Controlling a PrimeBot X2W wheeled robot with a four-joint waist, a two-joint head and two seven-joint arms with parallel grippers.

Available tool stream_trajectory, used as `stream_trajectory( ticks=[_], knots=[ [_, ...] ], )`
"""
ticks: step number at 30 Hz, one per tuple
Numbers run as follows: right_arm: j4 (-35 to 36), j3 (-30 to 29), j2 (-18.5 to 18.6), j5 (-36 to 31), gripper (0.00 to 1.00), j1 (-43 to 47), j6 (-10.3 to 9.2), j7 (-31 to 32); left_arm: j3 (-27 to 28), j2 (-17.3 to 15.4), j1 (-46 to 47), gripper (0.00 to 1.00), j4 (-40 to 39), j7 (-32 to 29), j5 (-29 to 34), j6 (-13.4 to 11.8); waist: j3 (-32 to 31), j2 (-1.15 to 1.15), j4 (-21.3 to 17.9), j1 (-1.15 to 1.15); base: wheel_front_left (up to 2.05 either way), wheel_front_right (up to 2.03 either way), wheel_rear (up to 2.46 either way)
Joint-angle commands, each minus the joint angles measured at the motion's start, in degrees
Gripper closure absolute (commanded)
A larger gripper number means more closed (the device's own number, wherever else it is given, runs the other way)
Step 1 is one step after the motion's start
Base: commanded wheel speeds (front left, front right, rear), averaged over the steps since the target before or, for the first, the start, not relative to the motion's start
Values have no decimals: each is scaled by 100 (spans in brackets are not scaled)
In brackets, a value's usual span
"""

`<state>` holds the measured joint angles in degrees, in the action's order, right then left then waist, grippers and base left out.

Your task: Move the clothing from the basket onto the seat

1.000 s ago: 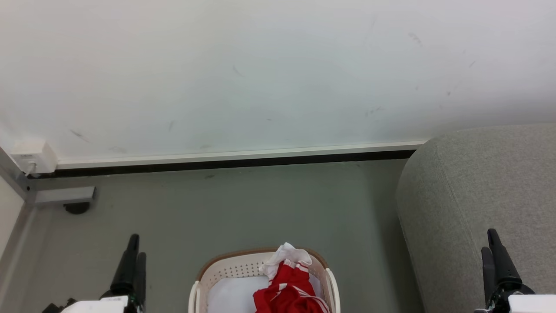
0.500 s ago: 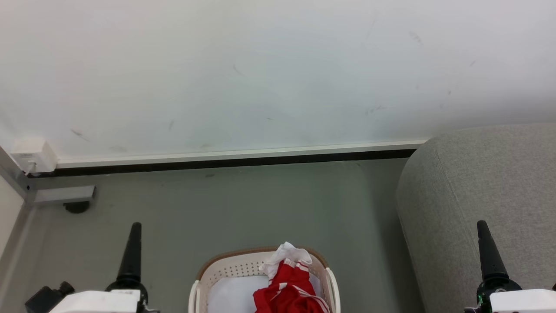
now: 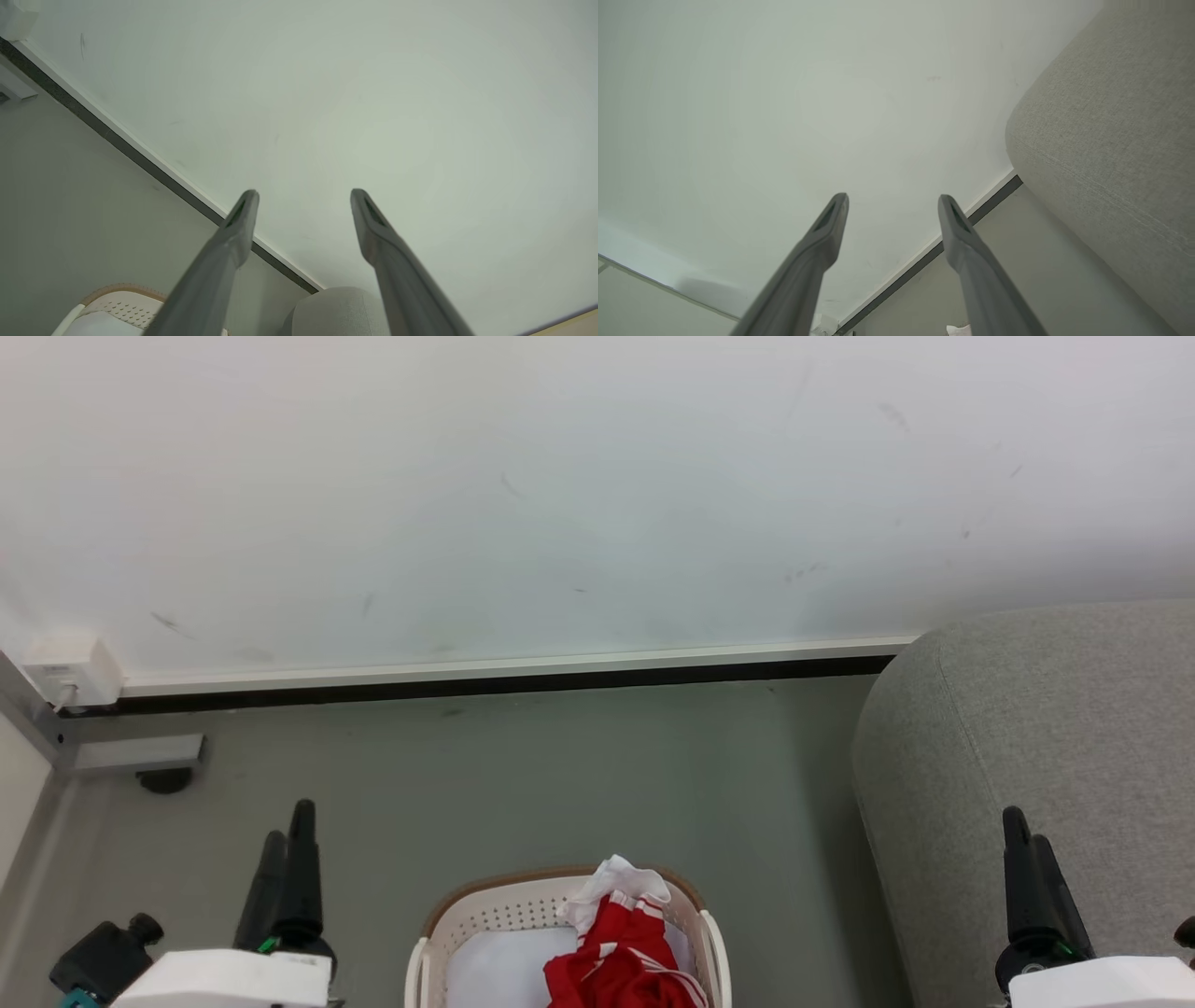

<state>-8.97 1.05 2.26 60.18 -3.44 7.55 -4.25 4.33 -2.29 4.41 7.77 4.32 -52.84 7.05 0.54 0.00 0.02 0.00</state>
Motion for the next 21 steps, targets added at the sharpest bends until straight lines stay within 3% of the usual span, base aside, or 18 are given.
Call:
stream_trajectory(
  ticks=[1, 12, 21],
  knots=[
    [104, 12, 60, -292, 0, -32, -4, -65, -17, -49, 61, 0, -85, 57, 297, -7, -2, 0, -8, 0, 0, 0, 0],
    [39, 150, 65, -1601, 0, 41, -5, -261, -188, -58, -29, 0, -49, 260, 1696, -100, -36, 0, -60, 0, 0, 0, 0],
    [-119, 105, 69, -2410, 0, 55, -6, -390, -278, -77, -55, 0, 25, 382, 2328, -185, -66, 0, -68, 0, 0, 0, 0]
  ],
)
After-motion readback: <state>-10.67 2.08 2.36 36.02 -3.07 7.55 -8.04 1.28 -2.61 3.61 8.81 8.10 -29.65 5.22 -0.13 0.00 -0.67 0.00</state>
